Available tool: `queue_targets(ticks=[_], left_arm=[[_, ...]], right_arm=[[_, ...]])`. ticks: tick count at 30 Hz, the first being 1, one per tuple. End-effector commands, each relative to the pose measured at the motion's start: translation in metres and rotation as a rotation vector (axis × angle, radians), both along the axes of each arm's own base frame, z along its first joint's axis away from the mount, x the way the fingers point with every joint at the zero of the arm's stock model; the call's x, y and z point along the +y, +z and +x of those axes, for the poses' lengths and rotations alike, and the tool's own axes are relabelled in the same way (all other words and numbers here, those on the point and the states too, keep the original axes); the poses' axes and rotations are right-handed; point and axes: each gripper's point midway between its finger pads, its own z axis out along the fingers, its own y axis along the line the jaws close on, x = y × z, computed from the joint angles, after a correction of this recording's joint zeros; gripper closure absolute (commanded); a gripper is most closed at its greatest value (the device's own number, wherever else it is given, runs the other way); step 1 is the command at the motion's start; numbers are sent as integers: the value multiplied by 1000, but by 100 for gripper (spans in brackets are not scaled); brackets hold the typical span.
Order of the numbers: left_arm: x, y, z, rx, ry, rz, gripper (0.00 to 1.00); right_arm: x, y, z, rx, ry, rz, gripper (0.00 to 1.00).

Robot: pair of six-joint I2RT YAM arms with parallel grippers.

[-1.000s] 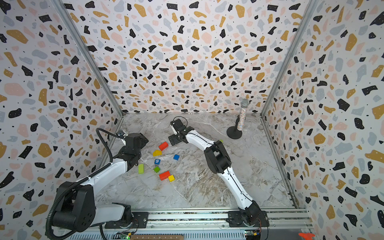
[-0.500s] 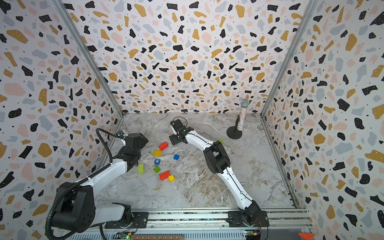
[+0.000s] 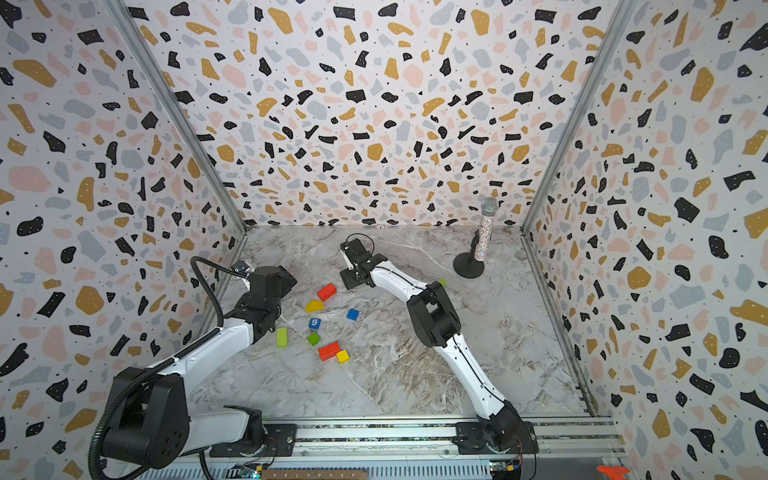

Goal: Build the wood block tower
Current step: 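Lower the right gripper and close it on the light blue block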

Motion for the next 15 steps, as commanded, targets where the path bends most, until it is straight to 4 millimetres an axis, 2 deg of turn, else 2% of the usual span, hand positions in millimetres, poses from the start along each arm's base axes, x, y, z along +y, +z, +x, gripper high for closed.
queue_targets(ticks=[1,7,15], left_arm=[[0,2,-3,13,-19,2,0],[-18,3,-6,14,-100,-50,0],[-40,9,-18,82,-165,-35,0]], right_arm=[[-5,43,-9,-41,-6,5,41],[-19,69,-29,-55,-18,22,41],[-64,102,-66,-90,-62,20,41]])
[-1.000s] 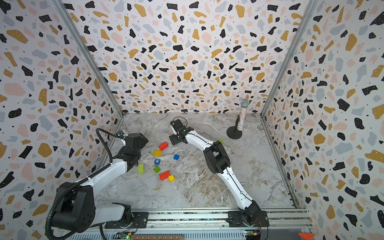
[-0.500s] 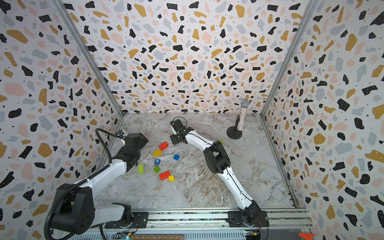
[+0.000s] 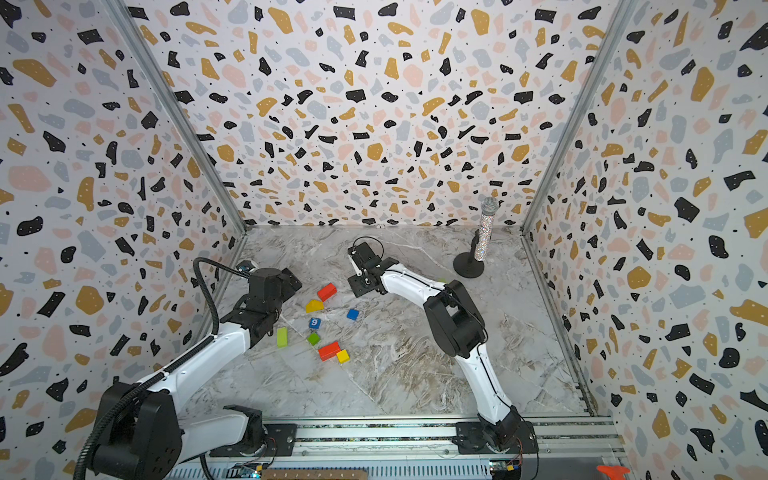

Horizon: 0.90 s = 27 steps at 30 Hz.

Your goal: Build the wood block tower

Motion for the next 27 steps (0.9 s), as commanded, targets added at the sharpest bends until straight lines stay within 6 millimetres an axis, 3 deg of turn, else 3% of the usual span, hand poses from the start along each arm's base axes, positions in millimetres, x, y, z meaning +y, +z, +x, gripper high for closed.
queue_targets(ticks=[1,6,12,16,21,27], left_arm=[[-10,12,-7,18,-38,7,0],[-27,18,-23,36,-91,44,0],[-32,17,-43,60,-138,66,0],[-31,17,-56,66,-160,65,0],[-36,8,-72,112,-227,85,0],[-26,10,-89,128,-237,127,0]], right_arm=[[-15,46,-8,-80,-44,49,41],[-53,54,-39,-94,-75,44,41],[-76,33,-87,-51,79,6,45],[-88,17,-106,-29,138,-16,46],[-79,0,-135,9,304,-32,44],[-64,-8,-149,-25,442,-104,41]])
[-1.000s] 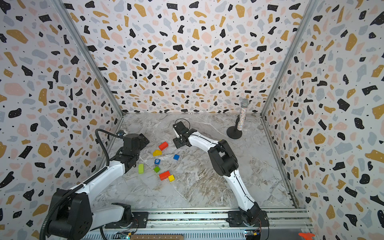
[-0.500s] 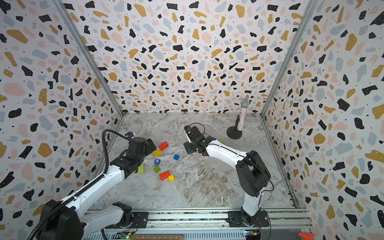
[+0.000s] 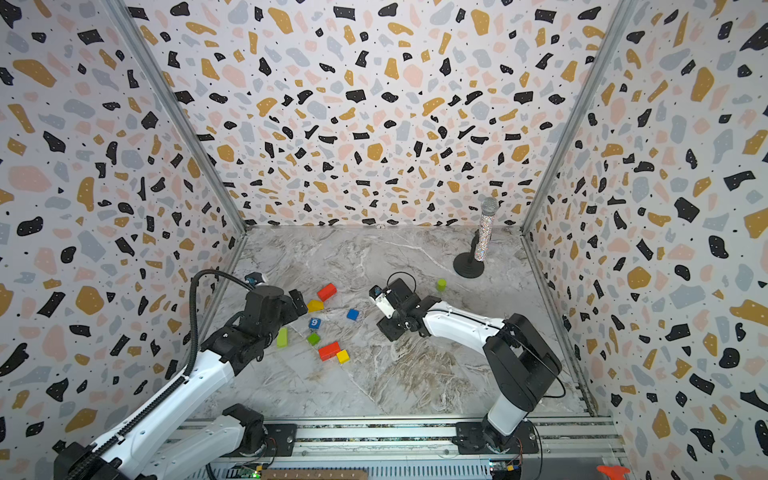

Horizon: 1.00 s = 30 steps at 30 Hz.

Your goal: Build the wood block tower

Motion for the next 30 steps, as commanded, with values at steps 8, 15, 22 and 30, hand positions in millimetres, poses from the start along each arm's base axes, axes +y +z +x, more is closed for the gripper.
queue_targets(ticks=[8,15,22,30], left_arm=[[-5,-10,-17,20,-52,-40,0],[-1,-10,-20,-17,-14,-74,0],[-1,-13,-20,-29,0,-101,0],[-2,-14,-19,-35,-2,-105,0]], right_arm=[[22,-5,-10,1,253,-66,33],[34,-13,-1,-15,326,-97,33],[44,-29,9,11,362,-141,34],[43,-38,10,16,367,-165,27]])
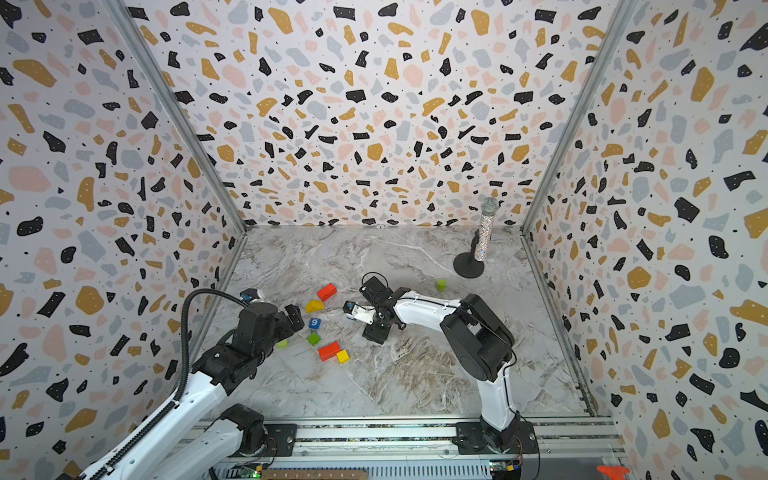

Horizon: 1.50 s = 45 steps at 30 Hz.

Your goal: Build the wood block tower

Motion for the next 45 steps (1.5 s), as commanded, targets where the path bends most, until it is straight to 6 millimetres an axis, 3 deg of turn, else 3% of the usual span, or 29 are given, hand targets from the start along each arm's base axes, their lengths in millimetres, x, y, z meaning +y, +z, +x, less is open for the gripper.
queue_targets(ticks=[1,7,19,29,33,38,45], left_arm=[[-3,5,4,-40,0,-27,0],[-2,5,4,-38,5,-22,0],[2,2,5,-31,20,5,0],[6,-1,6,-14,35,37,0],[8,-1,7,16,34,69,0],[14,1,5,80,85,88,1],[15,12,1,98,70,105,10]], right_arm=[[0,9,0,-6,19,-5,25],[-5,9,3,-33,6,-21,18],[-28,6,22,-116,-80,-91,18],[-31,18,21,-119,-102,-71,18],[-25,39,18,-130,-133,-9,18],[-18,88,18,-174,-241,149,18],[-33,146,14,-210,-433,379,18]])
